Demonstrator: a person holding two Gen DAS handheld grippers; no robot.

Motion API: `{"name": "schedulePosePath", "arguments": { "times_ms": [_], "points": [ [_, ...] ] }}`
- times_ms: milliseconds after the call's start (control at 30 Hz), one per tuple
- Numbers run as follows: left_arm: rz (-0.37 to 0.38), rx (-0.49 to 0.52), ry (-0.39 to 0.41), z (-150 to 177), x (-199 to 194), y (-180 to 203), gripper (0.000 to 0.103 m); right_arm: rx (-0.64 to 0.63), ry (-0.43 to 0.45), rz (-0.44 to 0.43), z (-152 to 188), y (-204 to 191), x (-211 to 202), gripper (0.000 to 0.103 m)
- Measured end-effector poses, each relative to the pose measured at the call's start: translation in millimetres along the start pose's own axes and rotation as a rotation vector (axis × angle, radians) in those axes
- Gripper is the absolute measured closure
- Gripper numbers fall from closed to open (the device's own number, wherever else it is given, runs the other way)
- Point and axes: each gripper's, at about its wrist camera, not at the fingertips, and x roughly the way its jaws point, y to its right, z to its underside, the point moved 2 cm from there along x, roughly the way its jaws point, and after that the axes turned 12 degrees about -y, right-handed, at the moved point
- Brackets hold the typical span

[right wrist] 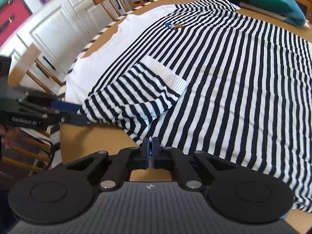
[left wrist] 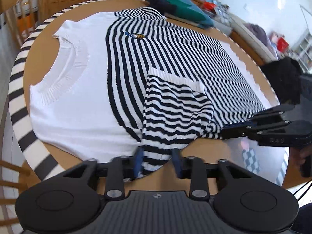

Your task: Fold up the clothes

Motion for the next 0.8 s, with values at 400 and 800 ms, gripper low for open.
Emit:
{"name": "schedulePosePath", "arguments": {
  "times_ms": [400,800],
  "points": [
    [0.099,-0.023,-0.075,-4.7,-6.7,-34.0,0.08,0.097,-0.066,0.044,28.2,-0.4,-8.4,0.101],
    [0.01,0.13,0.221,-167.9,-62.7,-29.5,0.037,0.395,0.367,0.038,-118.0,112.7,-80.3,0.089]
  ]
}}
